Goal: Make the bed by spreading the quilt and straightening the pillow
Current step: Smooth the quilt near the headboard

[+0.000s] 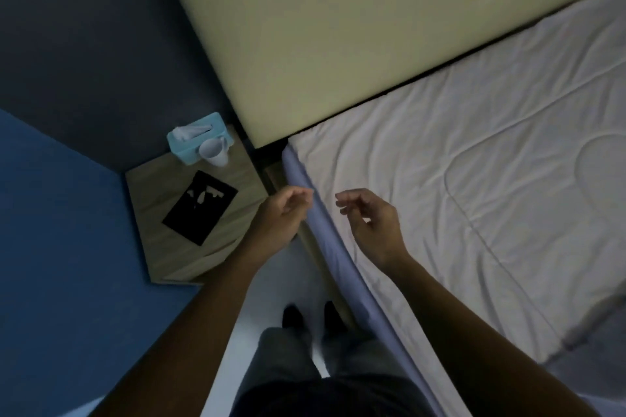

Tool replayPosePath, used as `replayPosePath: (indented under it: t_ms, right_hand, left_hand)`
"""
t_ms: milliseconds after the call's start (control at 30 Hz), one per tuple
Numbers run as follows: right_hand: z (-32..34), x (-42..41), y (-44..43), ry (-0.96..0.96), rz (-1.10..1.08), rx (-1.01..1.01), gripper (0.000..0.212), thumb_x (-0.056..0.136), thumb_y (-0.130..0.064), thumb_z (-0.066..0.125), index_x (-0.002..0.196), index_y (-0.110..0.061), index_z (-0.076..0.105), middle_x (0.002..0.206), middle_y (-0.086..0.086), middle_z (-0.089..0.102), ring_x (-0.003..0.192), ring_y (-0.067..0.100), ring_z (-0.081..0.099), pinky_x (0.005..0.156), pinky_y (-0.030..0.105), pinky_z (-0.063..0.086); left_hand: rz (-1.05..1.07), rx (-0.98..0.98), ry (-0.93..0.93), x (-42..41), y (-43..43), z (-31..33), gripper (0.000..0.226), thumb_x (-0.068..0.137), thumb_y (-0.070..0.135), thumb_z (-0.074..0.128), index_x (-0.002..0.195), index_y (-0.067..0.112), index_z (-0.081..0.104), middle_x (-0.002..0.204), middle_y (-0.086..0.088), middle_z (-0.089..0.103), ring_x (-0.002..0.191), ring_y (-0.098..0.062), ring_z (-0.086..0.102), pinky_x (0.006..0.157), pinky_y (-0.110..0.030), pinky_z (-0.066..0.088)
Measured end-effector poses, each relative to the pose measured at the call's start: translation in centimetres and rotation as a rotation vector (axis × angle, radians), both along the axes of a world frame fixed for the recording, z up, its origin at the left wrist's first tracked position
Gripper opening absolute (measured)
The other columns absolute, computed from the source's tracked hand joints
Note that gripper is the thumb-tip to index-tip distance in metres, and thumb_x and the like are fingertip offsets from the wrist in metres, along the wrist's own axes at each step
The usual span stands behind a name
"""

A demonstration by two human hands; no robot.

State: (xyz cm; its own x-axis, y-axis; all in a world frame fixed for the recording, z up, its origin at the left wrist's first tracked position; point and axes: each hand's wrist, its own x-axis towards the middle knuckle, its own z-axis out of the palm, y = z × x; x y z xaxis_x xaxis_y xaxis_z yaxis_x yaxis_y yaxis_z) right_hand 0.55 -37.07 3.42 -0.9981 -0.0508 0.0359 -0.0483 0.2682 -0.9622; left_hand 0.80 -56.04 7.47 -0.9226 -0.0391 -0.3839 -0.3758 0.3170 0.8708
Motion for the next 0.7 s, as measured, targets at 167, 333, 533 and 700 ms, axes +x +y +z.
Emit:
replayPosePath:
  t_ms: [167,333,533,700]
  right_hand:
    - [-4.7,-6.3,-0.1,-0.052,-0.017,0.158,0.033,0.089,0.008,0.051,0.107,-0.011,0.071,0.098,-0.002,0.074,0.087,0.009,0.07,0.08,0.021,0.054]
    - [-11.0,-11.3,-0.7,-0.158,-0.085,0.224,0.034,0.088,0.004,0.052,0.105,-0.018,0.071,0.095,-0.005,0.073,0.086,0.009,0.069,0.078,0.025,0.056]
    - [-20.6,-15.3,-2.9,-0.278,-0.112,0.357,0.028,0.088,-0.001,0.058,0.108,-0.016,0.069,0.096,-0.001,0.071,0.085,0.008,0.065,0.074,0.007,0.046]
    - [-28.3,-16.4,-4.8,-0.387,-0.007,0.579,0.045,0.084,-0.033,0.069,0.126,-0.017,0.059,0.117,0.005,0.062,0.103,0.02,0.06,0.085,0.03,0.054]
  left_hand:
    - [-0.044,0.02,-0.079,-9.9,0.0,-5.2,0.014,0.092,0.032,0.06,0.102,0.032,0.07,0.11,0.002,0.072,0.099,-0.016,0.067,0.083,-0.026,0.05]
    - [-0.053,0.021,-0.177,-17.9,-0.4,-13.7,0.014,0.093,0.021,0.059,0.097,0.032,0.066,0.103,0.006,0.071,0.099,-0.015,0.066,0.085,-0.027,0.051]
    - [0.046,-0.125,-0.287,-25.2,-2.2,-24.4,0.041,0.095,0.029,0.058,0.134,0.018,0.049,0.129,-0.007,0.06,0.114,-0.026,0.06,0.095,-0.036,0.048]
    - [0.166,-0.257,-0.252,-30.2,-3.2,-30.7,0.052,0.096,0.027,0.058,0.143,0.012,0.04,0.141,-0.012,0.051,0.122,-0.029,0.056,0.094,-0.032,0.046]
